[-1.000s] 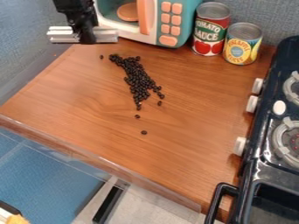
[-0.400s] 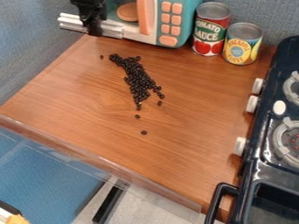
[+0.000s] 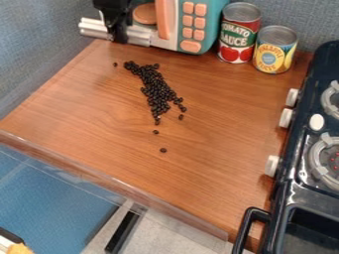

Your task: Sweep into pile

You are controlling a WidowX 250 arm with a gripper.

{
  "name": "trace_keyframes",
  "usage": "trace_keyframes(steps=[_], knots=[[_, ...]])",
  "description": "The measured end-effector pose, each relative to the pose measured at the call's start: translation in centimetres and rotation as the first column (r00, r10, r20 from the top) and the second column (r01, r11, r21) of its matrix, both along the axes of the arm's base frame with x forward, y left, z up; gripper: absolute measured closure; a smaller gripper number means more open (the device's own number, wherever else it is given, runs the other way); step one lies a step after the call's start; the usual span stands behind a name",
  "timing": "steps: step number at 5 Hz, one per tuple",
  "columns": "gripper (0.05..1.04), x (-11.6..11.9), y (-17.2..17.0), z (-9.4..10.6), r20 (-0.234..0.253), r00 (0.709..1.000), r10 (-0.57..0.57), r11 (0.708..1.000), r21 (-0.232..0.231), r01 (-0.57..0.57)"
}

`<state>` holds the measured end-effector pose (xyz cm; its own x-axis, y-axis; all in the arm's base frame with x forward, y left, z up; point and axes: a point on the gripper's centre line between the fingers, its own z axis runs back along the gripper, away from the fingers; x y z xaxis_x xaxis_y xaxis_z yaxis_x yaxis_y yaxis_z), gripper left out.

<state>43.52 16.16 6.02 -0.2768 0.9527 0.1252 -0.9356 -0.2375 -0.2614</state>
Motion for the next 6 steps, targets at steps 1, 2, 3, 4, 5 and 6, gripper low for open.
trace_keyframes(steps=[1,2,3,4,5,6], knots=[[0.7,0.5,0.0,-0.8,-0.017,1.0,0.014,1.0,0.012,-0.014],[0.7,1.1,-0.4,-1.4,-0.025,0.999,0.04,0.999,0.015,-0.039],[0.7,1.7,-0.2,-1.6,-0.021,0.997,0.08,0.997,0.014,-0.079],[0.7,2.2,0.0,-2.2,-0.029,0.993,0.112,0.994,0.008,-0.111],[0.7,2.3,0.1,-2.5,-0.034,0.988,0.149,0.989,0.004,-0.149],[0.7,2.3,0.1,-3.1,-0.043,0.986,0.159,0.987,0.004,-0.159]])
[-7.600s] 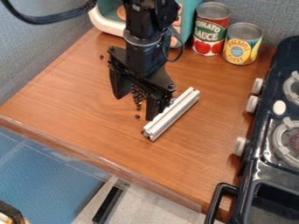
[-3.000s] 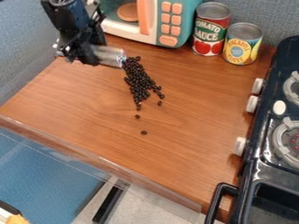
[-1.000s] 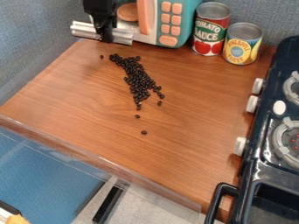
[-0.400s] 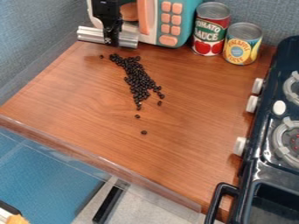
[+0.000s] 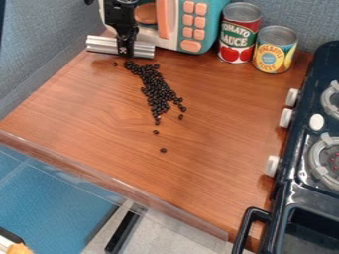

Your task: Sweep into pile

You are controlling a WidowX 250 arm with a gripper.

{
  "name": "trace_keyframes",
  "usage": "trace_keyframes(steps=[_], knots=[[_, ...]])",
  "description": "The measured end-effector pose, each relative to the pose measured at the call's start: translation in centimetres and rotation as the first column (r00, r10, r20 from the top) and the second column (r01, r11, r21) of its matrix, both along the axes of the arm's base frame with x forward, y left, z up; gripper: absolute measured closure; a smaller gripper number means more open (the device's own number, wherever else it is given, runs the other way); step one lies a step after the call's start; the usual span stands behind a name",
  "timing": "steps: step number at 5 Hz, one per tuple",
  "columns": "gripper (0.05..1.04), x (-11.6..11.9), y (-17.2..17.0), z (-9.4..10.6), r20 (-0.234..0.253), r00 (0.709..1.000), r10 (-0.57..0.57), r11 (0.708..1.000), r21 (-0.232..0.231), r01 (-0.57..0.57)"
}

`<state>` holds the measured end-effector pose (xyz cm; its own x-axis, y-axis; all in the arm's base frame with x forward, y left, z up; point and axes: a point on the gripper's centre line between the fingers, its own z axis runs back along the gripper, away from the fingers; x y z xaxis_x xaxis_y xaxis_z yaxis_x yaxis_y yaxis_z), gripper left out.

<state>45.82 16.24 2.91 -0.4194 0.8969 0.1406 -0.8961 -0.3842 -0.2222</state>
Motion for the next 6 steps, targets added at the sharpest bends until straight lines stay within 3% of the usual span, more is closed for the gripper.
trace_keyframes(steps=[6], knots=[[0.7,-0.7,-4.7,-1.4,0.027,1.0,0.009,0.999,-0.036,-0.008]])
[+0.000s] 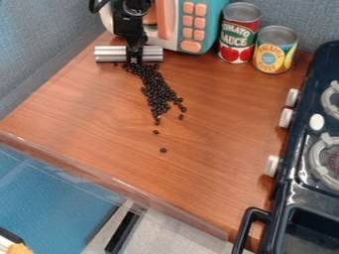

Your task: Sweep into pile

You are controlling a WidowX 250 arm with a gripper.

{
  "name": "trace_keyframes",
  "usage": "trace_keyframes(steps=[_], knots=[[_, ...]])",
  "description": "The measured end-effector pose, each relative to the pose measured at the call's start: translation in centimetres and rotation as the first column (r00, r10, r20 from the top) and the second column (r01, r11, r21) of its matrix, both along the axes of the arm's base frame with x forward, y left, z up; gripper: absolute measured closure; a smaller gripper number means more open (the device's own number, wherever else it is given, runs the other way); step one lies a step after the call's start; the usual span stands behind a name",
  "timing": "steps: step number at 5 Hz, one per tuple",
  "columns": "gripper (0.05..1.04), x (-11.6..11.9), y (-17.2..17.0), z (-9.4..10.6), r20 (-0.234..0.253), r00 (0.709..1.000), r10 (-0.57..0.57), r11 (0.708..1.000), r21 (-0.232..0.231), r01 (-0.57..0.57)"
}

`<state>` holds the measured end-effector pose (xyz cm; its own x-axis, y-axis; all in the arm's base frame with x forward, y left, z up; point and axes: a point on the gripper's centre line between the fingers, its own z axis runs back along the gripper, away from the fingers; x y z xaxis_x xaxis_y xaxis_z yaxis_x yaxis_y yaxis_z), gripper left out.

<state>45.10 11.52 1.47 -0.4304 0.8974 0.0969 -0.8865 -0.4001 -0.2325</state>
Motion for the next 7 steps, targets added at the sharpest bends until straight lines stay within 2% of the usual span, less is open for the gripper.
trace_keyframes(steps=[3,4,7], knots=[[0.7,-0.8,-3.8,-0.1,0.02,1.0,-0.002,1.0,-0.019,0.002],[0.7,-1.4,-5.6,-0.1,0.028,0.999,-0.024,1.0,-0.016,0.025],[0.7,-3.8,-7.7,-0.4,0.033,0.998,-0.044,0.999,-0.005,0.044]])
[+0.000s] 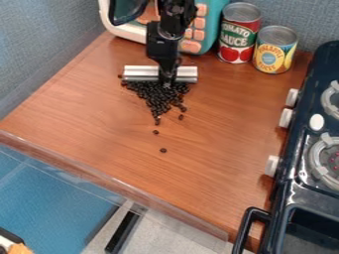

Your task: Sweep into pile

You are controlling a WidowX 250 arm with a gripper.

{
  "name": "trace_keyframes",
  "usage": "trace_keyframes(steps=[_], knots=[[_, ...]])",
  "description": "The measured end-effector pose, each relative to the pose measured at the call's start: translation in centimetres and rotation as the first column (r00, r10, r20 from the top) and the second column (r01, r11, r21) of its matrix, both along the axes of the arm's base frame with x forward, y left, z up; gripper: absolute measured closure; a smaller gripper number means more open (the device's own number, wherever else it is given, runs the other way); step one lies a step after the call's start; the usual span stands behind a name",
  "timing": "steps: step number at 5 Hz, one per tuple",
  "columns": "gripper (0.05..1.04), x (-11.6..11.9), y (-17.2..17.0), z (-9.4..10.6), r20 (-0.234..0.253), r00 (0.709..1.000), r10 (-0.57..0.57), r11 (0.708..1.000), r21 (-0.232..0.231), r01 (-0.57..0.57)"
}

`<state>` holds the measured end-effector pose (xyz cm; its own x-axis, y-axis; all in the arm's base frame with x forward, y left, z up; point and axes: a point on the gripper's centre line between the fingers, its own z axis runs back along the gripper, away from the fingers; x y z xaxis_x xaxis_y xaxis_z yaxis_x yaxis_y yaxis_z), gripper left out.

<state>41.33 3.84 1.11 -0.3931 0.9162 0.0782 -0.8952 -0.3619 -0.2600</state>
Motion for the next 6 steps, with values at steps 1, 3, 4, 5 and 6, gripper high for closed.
trace_keyframes(steps=[1,3,4,5,6], knots=[[0.7,-0.9,-0.7,-0.1,0.003,1.0,-0.007,1.0,-0.002,0.007],[0.7,-2.6,-2.1,-0.1,0.006,1.0,-0.016,1.0,0.0,0.016],[0.701,-3.5,-2.9,-0.1,0.009,1.0,-0.023,1.0,0.002,0.023],[0.7,-4.2,-3.7,-0.2,0.008,1.0,-0.03,1.0,0.009,0.03],[0.701,-4.6,-3.9,-0.2,0.008,1.0,-0.028,1.0,0.013,0.028]])
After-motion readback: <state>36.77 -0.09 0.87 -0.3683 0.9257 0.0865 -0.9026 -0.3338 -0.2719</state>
